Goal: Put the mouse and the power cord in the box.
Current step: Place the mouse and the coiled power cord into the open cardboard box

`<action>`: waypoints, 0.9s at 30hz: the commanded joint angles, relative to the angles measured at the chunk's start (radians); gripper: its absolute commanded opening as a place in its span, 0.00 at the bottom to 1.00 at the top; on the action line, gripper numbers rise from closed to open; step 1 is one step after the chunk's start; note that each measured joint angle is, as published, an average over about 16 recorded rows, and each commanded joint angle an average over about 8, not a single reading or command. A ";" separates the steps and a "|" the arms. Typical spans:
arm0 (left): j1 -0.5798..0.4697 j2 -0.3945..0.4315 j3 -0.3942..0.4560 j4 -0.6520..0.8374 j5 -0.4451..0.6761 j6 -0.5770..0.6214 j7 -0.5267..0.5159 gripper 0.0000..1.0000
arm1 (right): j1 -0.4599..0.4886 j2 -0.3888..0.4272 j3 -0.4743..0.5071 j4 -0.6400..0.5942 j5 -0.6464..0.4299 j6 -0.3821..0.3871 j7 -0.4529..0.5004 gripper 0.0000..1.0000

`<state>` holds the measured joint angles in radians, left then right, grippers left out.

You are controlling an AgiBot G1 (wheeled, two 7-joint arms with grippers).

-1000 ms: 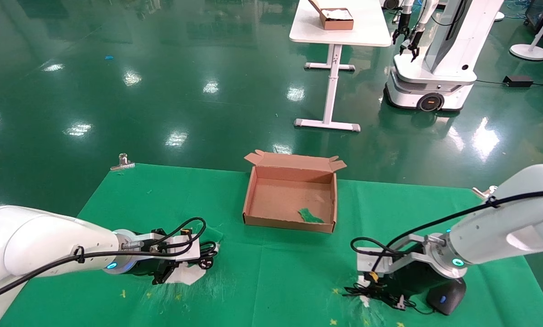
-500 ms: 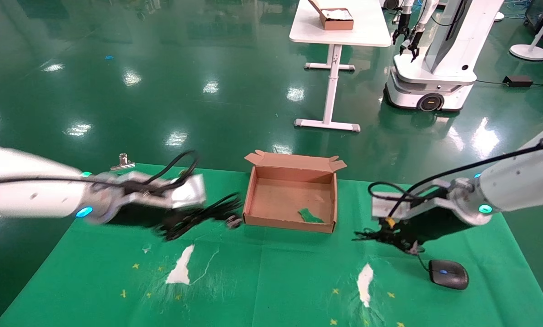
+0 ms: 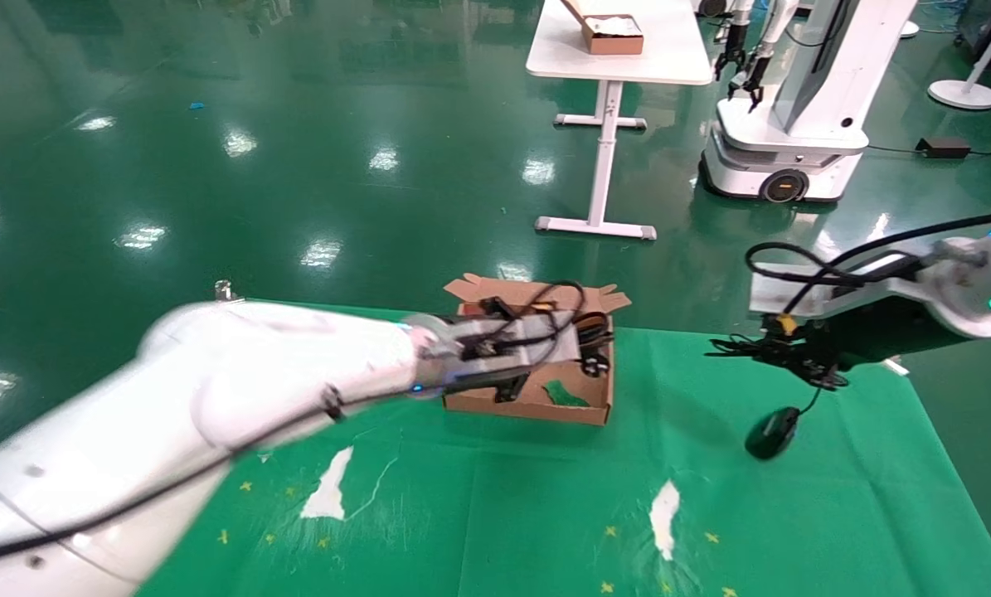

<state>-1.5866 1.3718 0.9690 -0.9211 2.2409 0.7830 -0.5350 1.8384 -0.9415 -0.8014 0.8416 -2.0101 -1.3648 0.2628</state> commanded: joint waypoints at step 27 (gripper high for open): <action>-0.127 -0.001 0.462 0.114 0.017 -0.280 -0.418 1.00 | -0.003 0.049 0.030 0.334 0.002 -0.016 0.166 0.00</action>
<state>-1.7169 1.3659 1.4262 -0.7945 2.2541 0.5025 -0.9409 1.8325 -0.8910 -0.7716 1.1784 -2.0083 -1.3807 0.4334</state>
